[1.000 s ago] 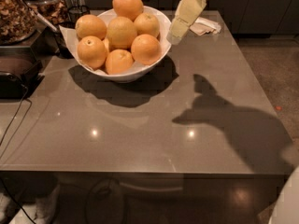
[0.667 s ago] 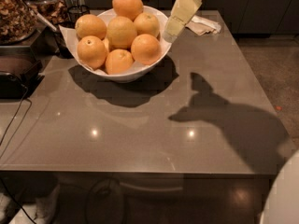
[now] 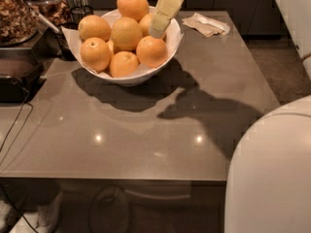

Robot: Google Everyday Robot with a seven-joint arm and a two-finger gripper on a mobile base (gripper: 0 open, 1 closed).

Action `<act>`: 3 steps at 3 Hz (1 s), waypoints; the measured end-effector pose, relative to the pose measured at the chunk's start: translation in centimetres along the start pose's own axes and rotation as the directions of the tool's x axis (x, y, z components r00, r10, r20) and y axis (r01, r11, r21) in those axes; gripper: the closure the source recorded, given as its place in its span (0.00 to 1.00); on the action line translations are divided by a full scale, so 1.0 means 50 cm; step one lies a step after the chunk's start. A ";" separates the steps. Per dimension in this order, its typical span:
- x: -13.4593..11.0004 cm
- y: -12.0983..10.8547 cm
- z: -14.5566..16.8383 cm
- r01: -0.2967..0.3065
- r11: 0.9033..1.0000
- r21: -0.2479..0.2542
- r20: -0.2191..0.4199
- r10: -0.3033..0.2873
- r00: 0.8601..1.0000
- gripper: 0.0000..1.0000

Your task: Pick orange from white bowl

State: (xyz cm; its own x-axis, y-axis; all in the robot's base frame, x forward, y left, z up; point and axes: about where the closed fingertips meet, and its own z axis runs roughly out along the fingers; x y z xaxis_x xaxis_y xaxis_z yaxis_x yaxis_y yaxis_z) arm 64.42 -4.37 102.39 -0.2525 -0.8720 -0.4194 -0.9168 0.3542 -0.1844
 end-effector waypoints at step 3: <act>-0.073 -0.018 0.059 0.070 0.997 0.039 -0.094 -0.066 0.993 0.20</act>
Offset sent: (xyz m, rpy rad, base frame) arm 0.0155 0.0311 -0.0072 -0.1728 0.0225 0.0271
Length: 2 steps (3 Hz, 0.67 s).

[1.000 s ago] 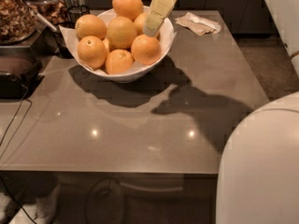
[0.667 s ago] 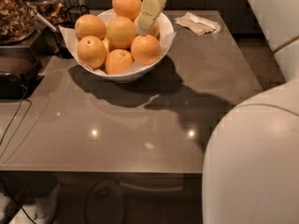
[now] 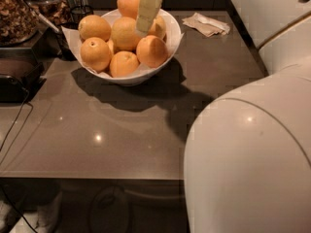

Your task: Pick orange from white bowl

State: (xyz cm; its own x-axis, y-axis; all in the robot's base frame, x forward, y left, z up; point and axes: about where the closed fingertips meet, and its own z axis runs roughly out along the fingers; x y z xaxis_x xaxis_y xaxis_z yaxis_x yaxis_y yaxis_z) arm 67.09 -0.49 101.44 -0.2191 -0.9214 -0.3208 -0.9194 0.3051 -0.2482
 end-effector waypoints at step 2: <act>-0.035 -0.008 0.036 0.040 0.999 -0.007 -0.033 -0.040 0.999 0.21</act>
Offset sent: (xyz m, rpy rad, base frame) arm 0.0022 0.0140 -0.0137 -0.1153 0.0990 0.0516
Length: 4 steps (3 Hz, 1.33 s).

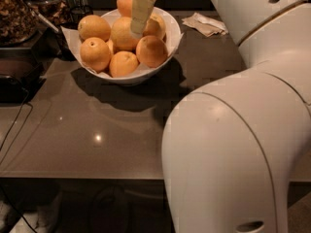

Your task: Pick orange from white bowl

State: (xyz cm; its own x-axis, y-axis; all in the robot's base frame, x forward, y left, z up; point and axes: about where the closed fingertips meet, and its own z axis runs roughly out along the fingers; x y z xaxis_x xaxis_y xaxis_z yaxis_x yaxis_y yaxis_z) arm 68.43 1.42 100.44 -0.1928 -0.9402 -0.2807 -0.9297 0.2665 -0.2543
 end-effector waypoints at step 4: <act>-0.060 0.010 0.064 0.069 0.996 -0.052 -0.021 -0.070 0.997 0.33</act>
Offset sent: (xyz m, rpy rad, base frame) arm -0.0122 0.0107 -0.0129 -0.0983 0.1233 0.0578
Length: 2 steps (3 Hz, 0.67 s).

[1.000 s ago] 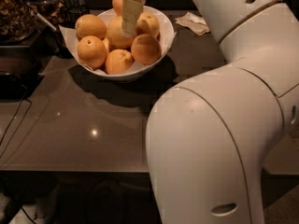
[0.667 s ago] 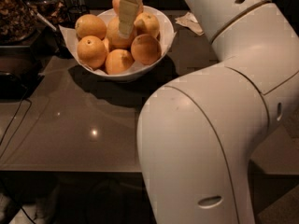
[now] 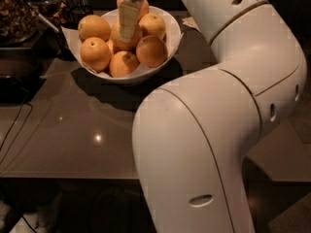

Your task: Pick orange from white bowl

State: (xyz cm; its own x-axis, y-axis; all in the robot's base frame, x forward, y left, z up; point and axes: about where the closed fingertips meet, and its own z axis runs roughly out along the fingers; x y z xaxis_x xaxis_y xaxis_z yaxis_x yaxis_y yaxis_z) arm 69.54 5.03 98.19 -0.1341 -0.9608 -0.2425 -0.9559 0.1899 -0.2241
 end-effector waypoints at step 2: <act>-0.007 -0.001 0.017 0.005 1.000 -0.018 -0.001 -0.005 1.000 0.35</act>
Offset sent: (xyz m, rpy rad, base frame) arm -0.0217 -0.0165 -0.0059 -0.0786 0.1422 0.0151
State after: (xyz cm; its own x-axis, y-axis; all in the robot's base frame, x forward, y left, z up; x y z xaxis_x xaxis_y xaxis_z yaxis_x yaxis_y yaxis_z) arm 69.87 5.54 97.49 -0.1293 -0.9620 -0.2406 -0.9610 0.1813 -0.2086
